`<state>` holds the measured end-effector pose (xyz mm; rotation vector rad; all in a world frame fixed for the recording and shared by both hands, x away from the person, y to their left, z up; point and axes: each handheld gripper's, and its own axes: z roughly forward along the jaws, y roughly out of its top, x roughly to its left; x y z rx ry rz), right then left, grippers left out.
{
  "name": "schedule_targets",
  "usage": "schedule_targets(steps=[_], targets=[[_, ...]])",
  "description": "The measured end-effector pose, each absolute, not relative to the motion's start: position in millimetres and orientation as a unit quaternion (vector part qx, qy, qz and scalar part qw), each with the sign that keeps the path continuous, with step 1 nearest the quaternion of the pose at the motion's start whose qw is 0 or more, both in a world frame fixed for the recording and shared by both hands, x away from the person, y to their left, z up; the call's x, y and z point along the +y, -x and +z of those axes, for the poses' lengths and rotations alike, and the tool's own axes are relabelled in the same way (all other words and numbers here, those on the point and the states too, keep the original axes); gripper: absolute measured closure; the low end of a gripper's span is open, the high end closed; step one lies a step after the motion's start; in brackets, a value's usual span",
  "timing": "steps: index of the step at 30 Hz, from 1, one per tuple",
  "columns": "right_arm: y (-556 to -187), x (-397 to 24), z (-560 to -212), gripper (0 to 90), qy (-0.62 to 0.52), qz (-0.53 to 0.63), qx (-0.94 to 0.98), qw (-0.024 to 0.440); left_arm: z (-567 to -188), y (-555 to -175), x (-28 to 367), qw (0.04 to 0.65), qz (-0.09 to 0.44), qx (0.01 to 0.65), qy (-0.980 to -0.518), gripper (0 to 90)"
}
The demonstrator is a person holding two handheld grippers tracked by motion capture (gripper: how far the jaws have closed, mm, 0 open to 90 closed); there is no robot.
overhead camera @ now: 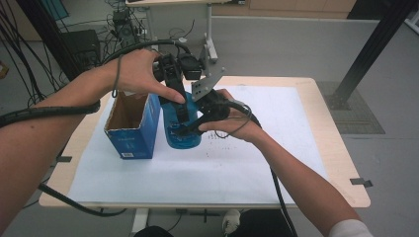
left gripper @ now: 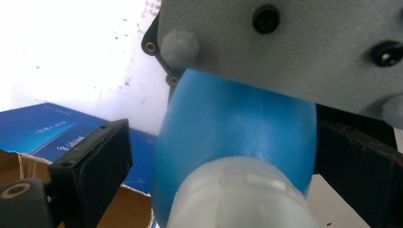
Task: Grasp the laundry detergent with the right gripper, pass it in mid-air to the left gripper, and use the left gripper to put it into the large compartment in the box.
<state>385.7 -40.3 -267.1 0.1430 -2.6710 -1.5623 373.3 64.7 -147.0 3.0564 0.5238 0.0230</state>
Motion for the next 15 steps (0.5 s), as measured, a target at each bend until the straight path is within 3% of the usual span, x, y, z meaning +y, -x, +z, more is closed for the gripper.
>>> schedule_targets(steps=[9,15], targets=[[-386.1,-42.8,-266.2,44.2,-0.044,-0.504,-0.862,0.019,-146.3,-373.6,63.0,0.016,0.010,0.163,-0.986,10.0],[-386.1,-44.1,-265.5,44.2,-0.045,-0.506,-0.861,0.017,-146.5,-371.7,60.7,0.017,0.013,0.159,-0.987,23.4]])
